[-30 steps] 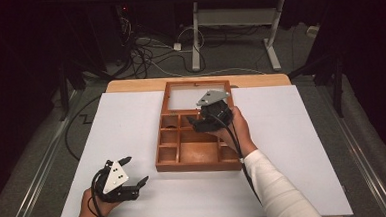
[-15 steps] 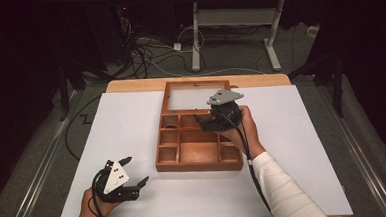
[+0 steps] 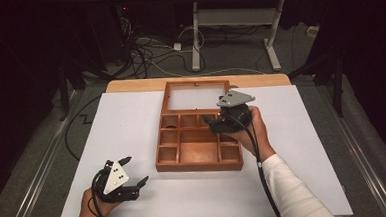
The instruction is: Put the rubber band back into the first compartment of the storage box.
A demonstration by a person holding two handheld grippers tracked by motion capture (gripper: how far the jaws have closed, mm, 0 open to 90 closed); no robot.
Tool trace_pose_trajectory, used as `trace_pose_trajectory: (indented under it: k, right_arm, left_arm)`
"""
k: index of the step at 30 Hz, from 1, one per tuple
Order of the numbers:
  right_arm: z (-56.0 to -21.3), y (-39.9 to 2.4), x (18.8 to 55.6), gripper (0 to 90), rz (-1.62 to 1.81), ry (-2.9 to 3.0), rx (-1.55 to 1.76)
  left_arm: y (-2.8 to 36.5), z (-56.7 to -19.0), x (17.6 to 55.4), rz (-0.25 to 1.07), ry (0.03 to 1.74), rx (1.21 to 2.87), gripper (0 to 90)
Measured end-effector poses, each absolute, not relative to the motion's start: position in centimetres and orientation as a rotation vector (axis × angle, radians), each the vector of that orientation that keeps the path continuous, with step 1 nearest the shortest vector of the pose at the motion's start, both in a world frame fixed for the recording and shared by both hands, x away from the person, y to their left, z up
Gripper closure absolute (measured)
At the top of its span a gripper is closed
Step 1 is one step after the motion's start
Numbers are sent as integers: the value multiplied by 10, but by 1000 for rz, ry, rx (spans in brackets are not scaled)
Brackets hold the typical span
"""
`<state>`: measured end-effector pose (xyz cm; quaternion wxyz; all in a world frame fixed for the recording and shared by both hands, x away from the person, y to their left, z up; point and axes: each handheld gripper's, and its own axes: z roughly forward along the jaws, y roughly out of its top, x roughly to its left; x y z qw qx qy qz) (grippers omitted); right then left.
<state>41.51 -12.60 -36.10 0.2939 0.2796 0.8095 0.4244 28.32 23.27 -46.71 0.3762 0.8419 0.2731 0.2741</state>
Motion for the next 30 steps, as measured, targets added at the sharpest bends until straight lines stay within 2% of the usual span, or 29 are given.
trace_pose_trajectory:
  k: [30]
  right_arm:
    - [-364, -159, 385, 194, 1161, 2143, 687]
  left_arm:
    - [232, -468, 283, 713, 694, 2165, 174]
